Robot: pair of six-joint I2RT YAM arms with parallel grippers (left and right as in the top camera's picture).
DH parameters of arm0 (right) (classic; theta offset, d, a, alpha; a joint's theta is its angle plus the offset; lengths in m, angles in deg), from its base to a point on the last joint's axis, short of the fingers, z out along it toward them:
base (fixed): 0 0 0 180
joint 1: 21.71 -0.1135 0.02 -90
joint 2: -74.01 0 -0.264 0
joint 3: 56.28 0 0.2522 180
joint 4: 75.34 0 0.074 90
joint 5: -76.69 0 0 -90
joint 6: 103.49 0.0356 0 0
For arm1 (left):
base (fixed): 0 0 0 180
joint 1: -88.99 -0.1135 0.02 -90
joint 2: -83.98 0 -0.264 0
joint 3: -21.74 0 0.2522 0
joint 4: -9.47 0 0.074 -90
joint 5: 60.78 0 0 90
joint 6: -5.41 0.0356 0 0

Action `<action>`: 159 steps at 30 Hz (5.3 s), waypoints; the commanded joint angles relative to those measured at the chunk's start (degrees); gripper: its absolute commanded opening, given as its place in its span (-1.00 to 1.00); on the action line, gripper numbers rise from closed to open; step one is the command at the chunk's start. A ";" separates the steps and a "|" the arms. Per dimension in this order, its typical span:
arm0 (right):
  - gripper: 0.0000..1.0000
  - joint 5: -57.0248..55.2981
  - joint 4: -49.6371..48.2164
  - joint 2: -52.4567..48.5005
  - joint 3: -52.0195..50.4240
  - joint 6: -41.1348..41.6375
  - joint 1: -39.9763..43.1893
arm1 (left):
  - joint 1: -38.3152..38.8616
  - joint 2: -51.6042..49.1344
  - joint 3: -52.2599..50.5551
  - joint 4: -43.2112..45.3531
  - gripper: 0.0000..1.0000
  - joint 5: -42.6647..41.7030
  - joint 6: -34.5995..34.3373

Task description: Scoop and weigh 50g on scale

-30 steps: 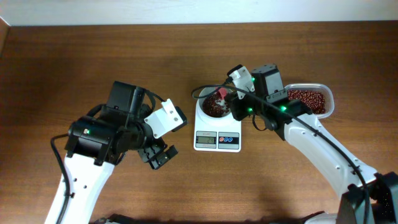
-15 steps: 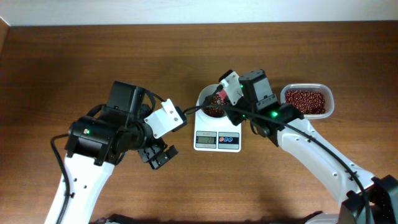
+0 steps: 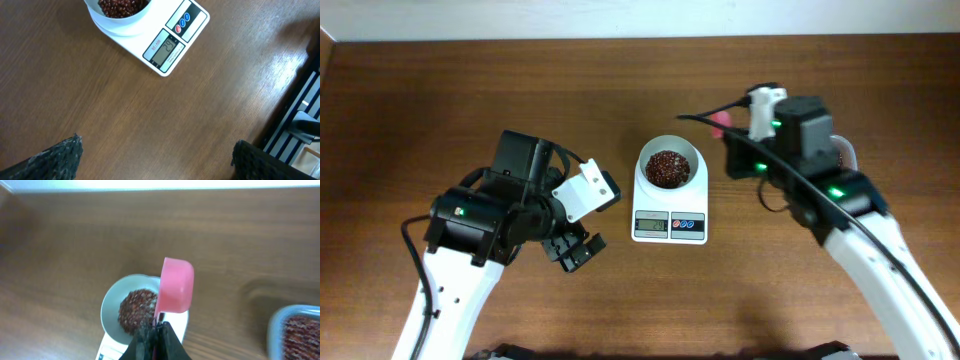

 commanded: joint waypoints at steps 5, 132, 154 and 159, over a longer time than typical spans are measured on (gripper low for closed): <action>-0.92 8.92 11.69 13.92 1.29 1.27 11.47 | -0.33 0.09 -0.17 0.07 0.98 -0.20 0.90; -0.92 49.20 5.01 -32.11 0.55 -7.23 50.49 | -0.33 0.09 -0.17 0.07 0.98 -0.20 0.90; -0.92 50.45 8.79 -32.09 0.55 -25.44 50.49 | -0.33 0.09 -0.17 0.07 0.98 -0.20 0.90; -0.92 51.69 8.79 -32.11 0.55 -18.29 50.75 | -0.33 0.09 -0.17 0.07 0.98 -0.17 0.90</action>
